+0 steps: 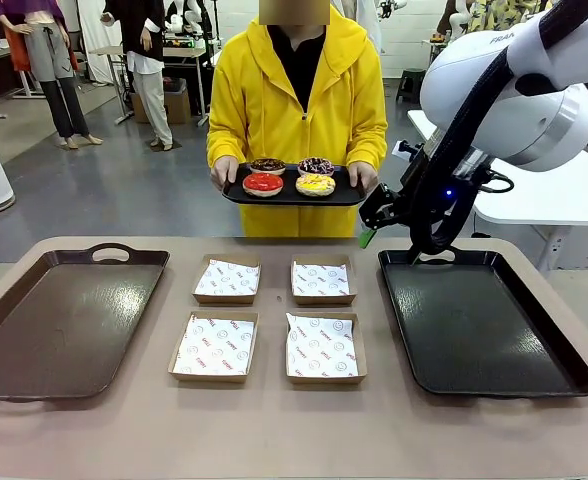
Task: Individually package the donuts and arrange them on the tray.
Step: Pick up one Paper togo box.
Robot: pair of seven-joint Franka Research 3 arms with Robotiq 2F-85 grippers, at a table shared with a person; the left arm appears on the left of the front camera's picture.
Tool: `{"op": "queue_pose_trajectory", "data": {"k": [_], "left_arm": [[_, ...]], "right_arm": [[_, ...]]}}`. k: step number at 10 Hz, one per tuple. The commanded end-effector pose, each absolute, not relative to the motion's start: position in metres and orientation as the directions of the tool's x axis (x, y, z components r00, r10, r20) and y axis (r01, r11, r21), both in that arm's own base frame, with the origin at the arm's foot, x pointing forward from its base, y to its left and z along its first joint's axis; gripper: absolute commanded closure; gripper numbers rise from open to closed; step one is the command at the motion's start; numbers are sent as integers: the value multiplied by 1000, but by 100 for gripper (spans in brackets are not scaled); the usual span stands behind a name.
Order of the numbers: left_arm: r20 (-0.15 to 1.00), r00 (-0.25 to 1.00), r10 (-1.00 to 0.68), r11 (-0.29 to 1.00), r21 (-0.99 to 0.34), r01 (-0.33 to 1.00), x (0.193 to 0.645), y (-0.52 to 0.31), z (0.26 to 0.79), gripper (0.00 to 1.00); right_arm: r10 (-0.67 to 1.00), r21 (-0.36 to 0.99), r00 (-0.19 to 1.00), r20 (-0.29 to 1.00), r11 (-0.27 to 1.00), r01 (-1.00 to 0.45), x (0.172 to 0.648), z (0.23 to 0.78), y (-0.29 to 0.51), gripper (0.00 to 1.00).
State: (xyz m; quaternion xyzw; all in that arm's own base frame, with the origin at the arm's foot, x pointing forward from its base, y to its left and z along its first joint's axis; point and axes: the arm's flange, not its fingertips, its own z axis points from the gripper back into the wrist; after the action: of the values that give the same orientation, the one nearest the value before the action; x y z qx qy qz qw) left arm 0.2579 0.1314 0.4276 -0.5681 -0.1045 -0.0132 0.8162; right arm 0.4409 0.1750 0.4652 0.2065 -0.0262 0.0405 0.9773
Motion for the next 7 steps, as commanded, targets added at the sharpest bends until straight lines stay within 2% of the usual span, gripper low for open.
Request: {"op": "queue_pose_trajectory", "data": {"k": [1,7], "left_arm": [[204,974,102,341,-926,158,257,133,429,0],[204,974,102,341,-926,158,257,133,429,0]], "right_arm": [[75,362,995,67,927,-94,455,459,186,0],[14,159,994,107,987,-31,565,430,244,0]]}}
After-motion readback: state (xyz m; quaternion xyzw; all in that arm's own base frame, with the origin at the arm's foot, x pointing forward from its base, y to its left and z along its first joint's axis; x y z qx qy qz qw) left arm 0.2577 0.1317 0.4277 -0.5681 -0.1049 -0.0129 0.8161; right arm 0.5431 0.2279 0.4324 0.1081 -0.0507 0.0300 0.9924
